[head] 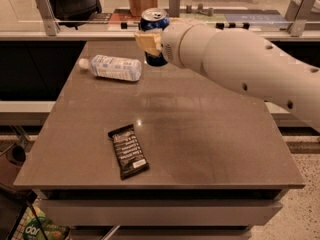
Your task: Move pepsi can near rxbar chocolate
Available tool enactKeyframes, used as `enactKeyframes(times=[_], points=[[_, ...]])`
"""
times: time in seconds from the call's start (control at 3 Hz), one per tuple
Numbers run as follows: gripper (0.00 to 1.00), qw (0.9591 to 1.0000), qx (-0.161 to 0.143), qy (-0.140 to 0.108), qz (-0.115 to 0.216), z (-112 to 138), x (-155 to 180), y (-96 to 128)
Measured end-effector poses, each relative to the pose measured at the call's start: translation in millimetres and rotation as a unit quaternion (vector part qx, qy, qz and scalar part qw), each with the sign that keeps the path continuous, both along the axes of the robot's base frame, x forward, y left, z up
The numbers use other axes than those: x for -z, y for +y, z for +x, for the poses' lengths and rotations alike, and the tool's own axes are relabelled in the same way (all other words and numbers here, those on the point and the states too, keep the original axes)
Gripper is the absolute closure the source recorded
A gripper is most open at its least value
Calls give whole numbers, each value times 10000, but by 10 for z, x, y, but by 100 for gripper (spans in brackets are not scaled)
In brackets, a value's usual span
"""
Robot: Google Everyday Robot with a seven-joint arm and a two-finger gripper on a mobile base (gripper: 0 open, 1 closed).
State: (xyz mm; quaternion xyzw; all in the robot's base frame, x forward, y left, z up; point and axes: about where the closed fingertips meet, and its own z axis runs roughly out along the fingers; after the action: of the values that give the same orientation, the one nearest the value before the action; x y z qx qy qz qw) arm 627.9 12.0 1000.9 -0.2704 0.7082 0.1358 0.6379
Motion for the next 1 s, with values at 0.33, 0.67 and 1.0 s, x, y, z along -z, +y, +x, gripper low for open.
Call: enactKeyframes(times=[0.33, 0.67, 1.0], points=[[100, 9997, 211, 139, 21, -225, 158, -92], [100, 9985, 410, 372, 21, -404, 406, -221], [100, 9966, 547, 614, 102, -535, 708, -248]])
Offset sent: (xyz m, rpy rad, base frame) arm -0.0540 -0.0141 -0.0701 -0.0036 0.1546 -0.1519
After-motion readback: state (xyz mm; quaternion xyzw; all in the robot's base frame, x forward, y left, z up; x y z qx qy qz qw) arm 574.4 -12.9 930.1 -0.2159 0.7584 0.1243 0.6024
